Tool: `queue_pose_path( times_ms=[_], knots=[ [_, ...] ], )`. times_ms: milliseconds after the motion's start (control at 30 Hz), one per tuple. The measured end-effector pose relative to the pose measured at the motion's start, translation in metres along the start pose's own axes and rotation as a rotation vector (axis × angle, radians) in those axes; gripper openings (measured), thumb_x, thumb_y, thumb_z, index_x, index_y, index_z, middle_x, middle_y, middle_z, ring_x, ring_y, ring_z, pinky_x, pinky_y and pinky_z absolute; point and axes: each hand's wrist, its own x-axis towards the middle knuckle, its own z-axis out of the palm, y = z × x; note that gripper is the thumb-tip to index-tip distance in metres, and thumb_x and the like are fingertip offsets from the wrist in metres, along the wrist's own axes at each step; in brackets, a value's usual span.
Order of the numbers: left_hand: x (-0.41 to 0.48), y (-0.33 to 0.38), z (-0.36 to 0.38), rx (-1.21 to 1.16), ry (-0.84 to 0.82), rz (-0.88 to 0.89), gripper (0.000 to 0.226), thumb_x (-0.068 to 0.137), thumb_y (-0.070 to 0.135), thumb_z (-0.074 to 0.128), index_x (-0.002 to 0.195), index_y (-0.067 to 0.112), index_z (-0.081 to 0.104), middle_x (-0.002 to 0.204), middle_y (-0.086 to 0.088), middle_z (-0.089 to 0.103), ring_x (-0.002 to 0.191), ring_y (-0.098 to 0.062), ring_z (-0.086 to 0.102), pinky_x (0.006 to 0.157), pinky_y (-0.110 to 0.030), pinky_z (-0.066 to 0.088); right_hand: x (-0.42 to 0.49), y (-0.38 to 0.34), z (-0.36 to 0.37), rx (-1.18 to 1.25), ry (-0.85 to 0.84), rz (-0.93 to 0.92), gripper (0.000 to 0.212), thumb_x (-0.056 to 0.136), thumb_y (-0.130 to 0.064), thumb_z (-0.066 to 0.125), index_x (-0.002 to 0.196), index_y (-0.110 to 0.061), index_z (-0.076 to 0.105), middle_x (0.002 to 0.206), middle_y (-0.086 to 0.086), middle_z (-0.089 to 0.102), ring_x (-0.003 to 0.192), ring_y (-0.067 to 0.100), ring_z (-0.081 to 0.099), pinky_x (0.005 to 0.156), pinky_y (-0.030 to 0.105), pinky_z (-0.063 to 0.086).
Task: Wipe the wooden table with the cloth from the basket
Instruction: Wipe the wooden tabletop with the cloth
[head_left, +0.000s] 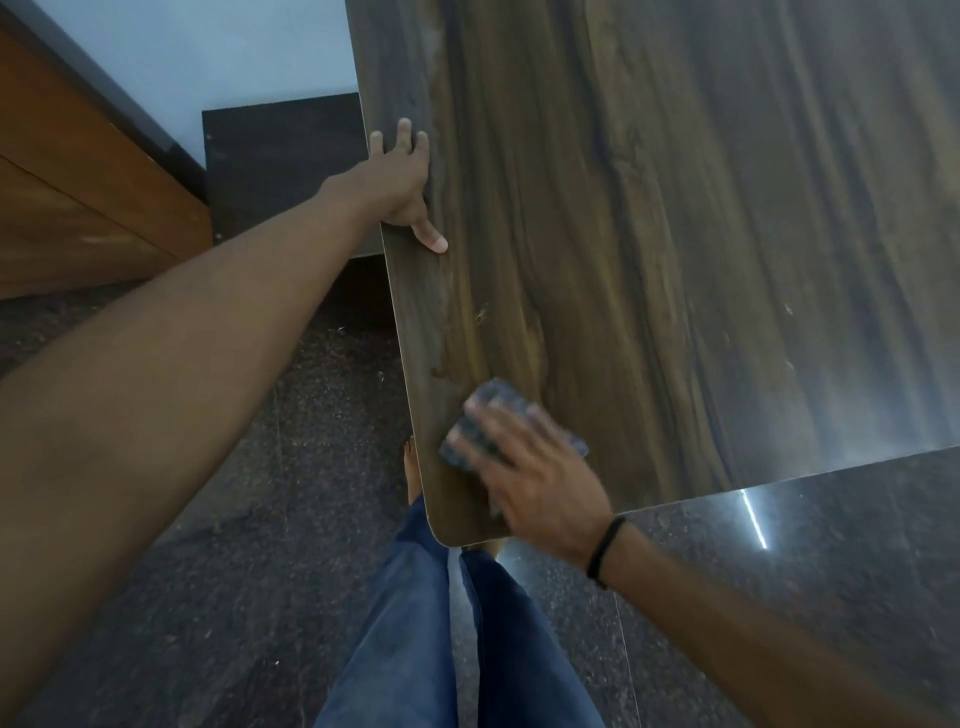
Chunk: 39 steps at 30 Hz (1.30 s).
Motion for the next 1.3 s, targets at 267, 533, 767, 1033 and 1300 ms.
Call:
queue_pose_path(
  times_ms=[267,533,767,1033,1300],
  knots=[
    [0.000,-0.002,-0.001,0.000,0.002,0.015,0.143,0.062,0.046,0.087,0.156,0.014,-0.016,0.163,-0.006,-0.025,0.148,-0.039,-0.019,0.118,-0.063,0.008,0.017,-0.009,0.001,-0.009,-0.043,-0.041,0.063,0.102,-0.038,0.041,0.159,-0.036,0.015,0.168,0.000,0.001,0.154,0.018,-0.005,0.125,0.050,0.008],
    [-0.002,-0.002,-0.002,-0.008,0.010,0.027,0.141,0.064,0.045,0.086,0.156,0.013,-0.015,0.163,-0.006,-0.024,0.148,-0.039,-0.019,0.118,-0.061,0.007,0.037,0.018,-0.015,0.020,-0.024,0.030,0.060,0.101,-0.038,0.034,0.158,-0.035,0.017,0.167,0.001,0.007,0.153,0.022,0.005,0.122,0.056,0.019],
    [-0.001,-0.004,0.000,-0.011,0.014,0.026,0.143,0.063,0.047,0.087,0.156,0.014,-0.015,0.163,-0.005,-0.024,0.148,-0.039,-0.020,0.118,-0.062,0.008,0.033,0.023,-0.015,-0.071,-0.055,-0.164,0.062,0.100,-0.042,0.035,0.158,-0.037,0.013,0.168,-0.001,0.003,0.153,0.019,0.001,0.124,0.054,0.011],
    [-0.001,-0.003,0.001,-0.013,0.022,0.031,0.142,0.063,0.046,0.087,0.156,0.014,-0.015,0.163,-0.005,-0.025,0.148,-0.039,-0.019,0.117,-0.061,0.008,0.025,0.027,-0.008,-0.165,-0.116,-0.468,0.076,0.095,-0.046,0.048,0.159,-0.036,0.009,0.168,-0.001,-0.001,0.154,0.021,0.002,0.124,0.052,0.010],
    [-0.003,-0.004,0.001,-0.009,0.034,0.042,0.141,0.064,0.047,0.087,0.157,0.013,-0.014,0.163,-0.006,-0.024,0.148,-0.039,-0.018,0.118,-0.062,0.009,0.036,0.036,-0.012,-0.163,-0.099,-0.499,0.072,0.097,-0.043,0.047,0.158,-0.038,0.010,0.167,-0.001,0.000,0.154,0.021,0.004,0.124,0.051,0.012]
  ],
)
